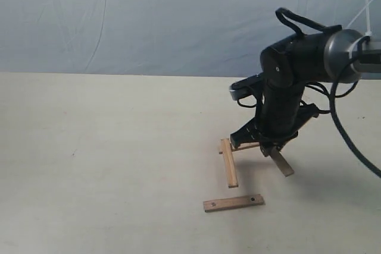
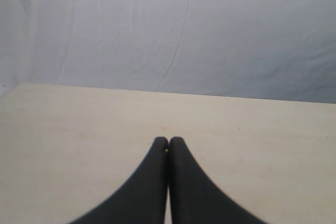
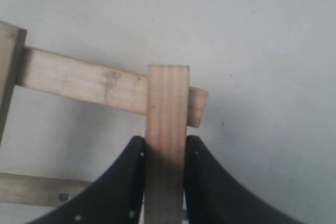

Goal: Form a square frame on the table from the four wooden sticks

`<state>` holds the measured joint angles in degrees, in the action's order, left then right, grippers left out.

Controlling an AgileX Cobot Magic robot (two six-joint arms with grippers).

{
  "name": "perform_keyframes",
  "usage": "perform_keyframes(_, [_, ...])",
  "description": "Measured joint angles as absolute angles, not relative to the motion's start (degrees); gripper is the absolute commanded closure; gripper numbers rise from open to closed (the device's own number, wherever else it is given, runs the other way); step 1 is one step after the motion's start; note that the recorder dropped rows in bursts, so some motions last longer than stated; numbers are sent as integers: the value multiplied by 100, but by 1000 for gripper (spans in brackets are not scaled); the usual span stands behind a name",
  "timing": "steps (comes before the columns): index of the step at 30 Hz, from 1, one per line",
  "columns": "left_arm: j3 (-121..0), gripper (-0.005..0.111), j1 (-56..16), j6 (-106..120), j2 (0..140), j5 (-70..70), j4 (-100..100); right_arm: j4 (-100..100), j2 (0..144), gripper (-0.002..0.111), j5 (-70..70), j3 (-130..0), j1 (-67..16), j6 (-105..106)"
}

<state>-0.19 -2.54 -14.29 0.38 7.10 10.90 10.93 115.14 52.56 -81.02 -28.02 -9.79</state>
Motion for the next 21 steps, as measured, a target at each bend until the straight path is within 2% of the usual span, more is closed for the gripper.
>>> perform_keyframes(7, [-19, 107, -254, -1429, 38, 710, 1090, 923, 11504, 109, 4525, -7697, -2801, -1001])
perform_keyframes(21, [-19, 107, -254, -1429, 38, 710, 1090, 820, 11898, 109, 4178, -7697, -3061, -1027])
